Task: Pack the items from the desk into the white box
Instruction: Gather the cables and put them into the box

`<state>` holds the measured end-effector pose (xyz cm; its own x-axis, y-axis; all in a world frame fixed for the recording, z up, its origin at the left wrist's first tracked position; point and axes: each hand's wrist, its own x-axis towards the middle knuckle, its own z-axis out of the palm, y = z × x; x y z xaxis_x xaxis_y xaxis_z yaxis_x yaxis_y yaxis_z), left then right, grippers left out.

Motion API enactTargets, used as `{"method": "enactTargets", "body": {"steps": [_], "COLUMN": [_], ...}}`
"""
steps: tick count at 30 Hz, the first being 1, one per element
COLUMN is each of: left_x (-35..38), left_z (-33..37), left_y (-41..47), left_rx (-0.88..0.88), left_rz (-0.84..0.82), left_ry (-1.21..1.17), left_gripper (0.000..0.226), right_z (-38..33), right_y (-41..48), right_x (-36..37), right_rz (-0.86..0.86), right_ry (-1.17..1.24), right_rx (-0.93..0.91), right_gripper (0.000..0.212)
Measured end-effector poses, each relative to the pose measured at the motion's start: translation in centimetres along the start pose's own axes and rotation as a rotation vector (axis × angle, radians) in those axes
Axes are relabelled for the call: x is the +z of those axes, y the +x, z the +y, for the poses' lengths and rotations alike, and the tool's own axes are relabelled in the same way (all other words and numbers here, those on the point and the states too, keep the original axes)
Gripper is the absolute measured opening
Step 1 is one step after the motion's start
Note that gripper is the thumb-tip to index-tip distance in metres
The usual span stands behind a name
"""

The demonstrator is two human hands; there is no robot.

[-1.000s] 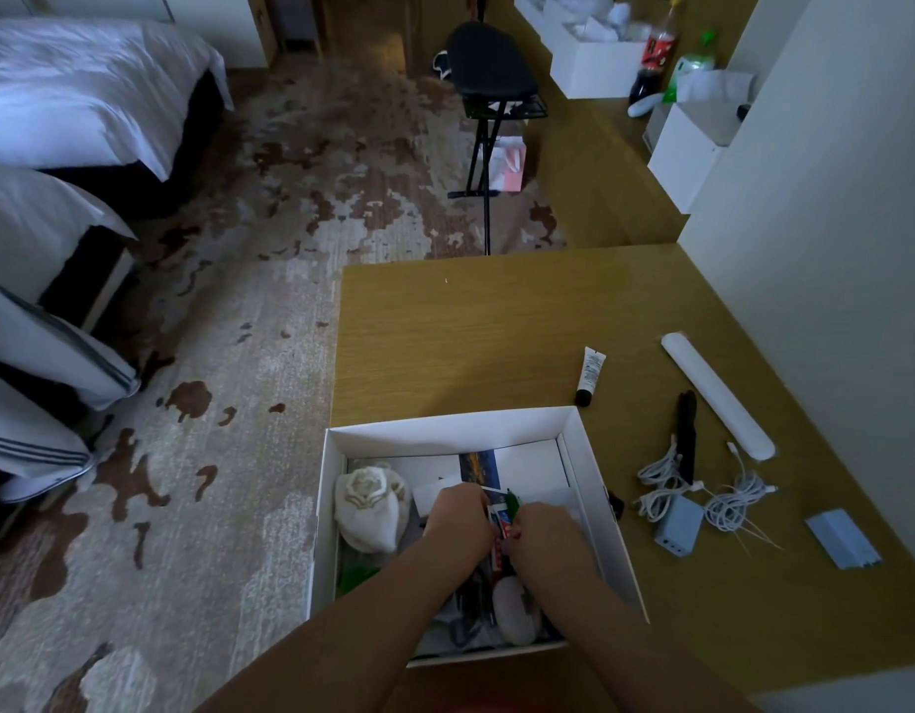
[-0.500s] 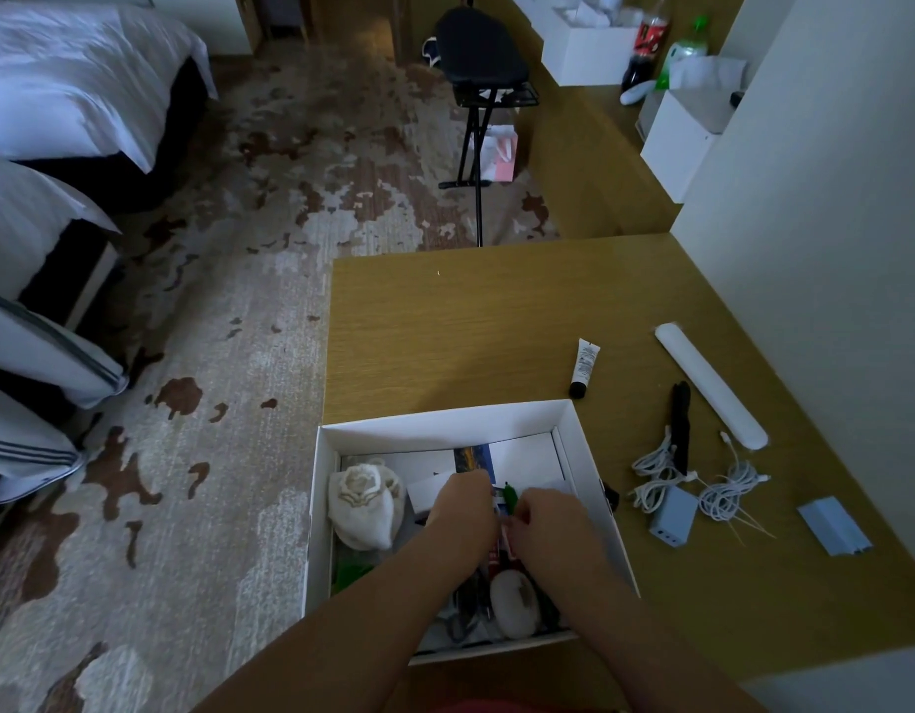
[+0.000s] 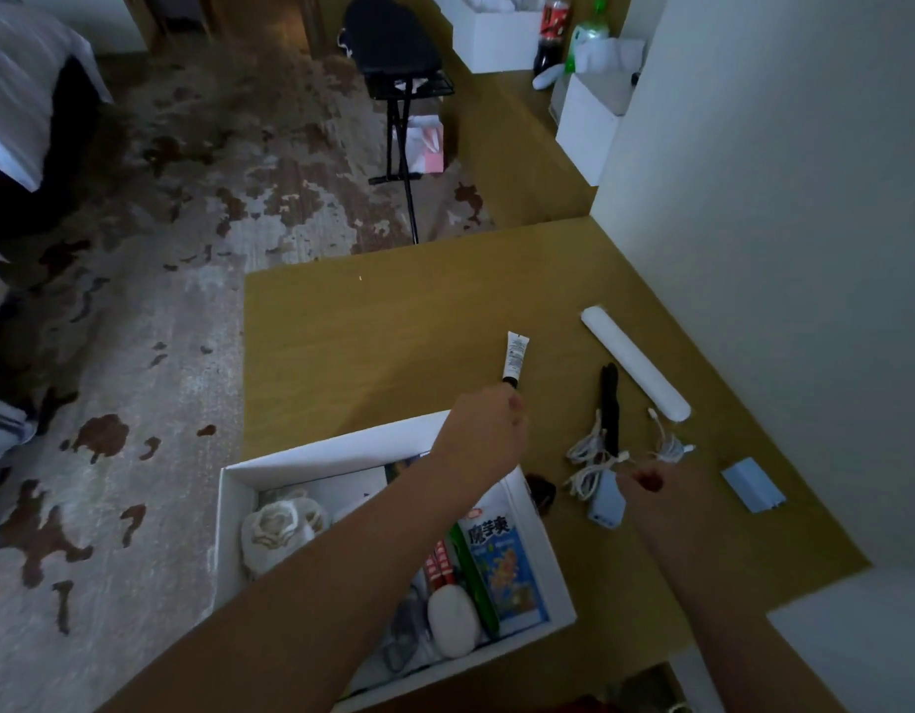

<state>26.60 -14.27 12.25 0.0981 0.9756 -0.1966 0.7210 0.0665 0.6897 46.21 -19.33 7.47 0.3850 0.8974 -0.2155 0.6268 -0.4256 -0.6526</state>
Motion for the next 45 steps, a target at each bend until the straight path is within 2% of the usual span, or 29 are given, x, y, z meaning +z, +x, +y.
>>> {"method": "enactTargets", "body": {"steps": [3, 5, 8, 11, 14, 17, 19, 23, 29, 31, 34, 37, 39, 41, 43, 45], "left_x": [2.2, 4.1, 7.3, 10.5, 13.0, 15.2, 16.2, 17.4, 18.1, 17.8, 16.5, 14.4, 12.9, 11.3, 9.8, 8.2], "left_z": [1.4, 2.2, 3.2, 3.4, 3.8, 4.3, 4.5, 4.6, 4.5, 4.6, 4.8, 5.4, 5.7, 6.0, 6.1, 5.9], "left_y": [1.5, 2.4, 4.0, 5.2, 6.1, 7.2, 8.0, 8.6, 9.2, 9.4, 9.6, 9.3, 8.9, 8.4, 8.0, 7.6], "left_rx": [0.028, 0.043, 0.046, 0.005, -0.076, -0.115, -0.141, -0.207, -0.293, -0.334, -0.367, -0.333, -0.272, -0.255, -0.295, -0.355], "left_rz": [-0.043, -0.088, -0.206, -0.329, -0.394, -0.372, -0.382, -0.396, -0.36, -0.389, -0.409, -0.371, -0.336, -0.304, -0.301, -0.335], "left_ry": [0.02, 0.058, 0.189, 0.273, 0.258, 0.344, 0.379, 0.385, 0.479, 0.456, 0.412, 0.42, 0.453, 0.424, 0.33, 0.187], "left_gripper": [0.024, 0.024, 0.025, 0.02, 0.035, 0.061, 0.07, 0.068, 0.048, 0.035, 0.023, 0.024, 0.021, 0.024, 0.024, 0.025], "right_z": [4.0, 5.9, 7.4, 8.0, 8.9, 9.9, 10.5, 11.2, 10.3, 9.8, 9.5, 9.3, 8.9, 8.3, 7.7, 7.1], "right_y": [1.0, 1.8, 3.3, 4.4, 5.1, 5.9, 6.5, 7.4, 9.0, 9.5, 10.4, 11.0, 11.2, 11.4, 11.6, 11.9], "right_x": [0.6, 1.2, 2.9, 4.8, 5.7, 5.5, 4.9, 3.1, 0.1, -0.4, -0.6, -0.2, 0.1, 0.1, -0.2, -0.8], "right_rz": [-0.08, -0.161, -0.192, -0.184, -0.212, -0.168, -0.129, -0.039, 0.192, 0.21, 0.09, -0.092, -0.165, -0.179, -0.178, -0.197], "right_ry": [-0.046, -0.031, 0.037, 0.084, 0.081, 0.052, 0.081, 0.123, 0.035, 0.023, -0.065, -0.009, 0.071, 0.101, 0.147, 0.228], "right_rx": [0.042, 0.11, 0.174, 0.1, 0.043, 0.028, 0.027, -0.006, 0.017, 0.073, 0.184, 0.274, 0.286, 0.265, 0.309, 0.418], "right_gripper": [0.002, 0.008, 0.032, 0.052, 0.067, 0.054, 0.045, 0.017, 0.011, 0.02, 0.045, 0.065, 0.059, 0.039, 0.022, 0.021]}}
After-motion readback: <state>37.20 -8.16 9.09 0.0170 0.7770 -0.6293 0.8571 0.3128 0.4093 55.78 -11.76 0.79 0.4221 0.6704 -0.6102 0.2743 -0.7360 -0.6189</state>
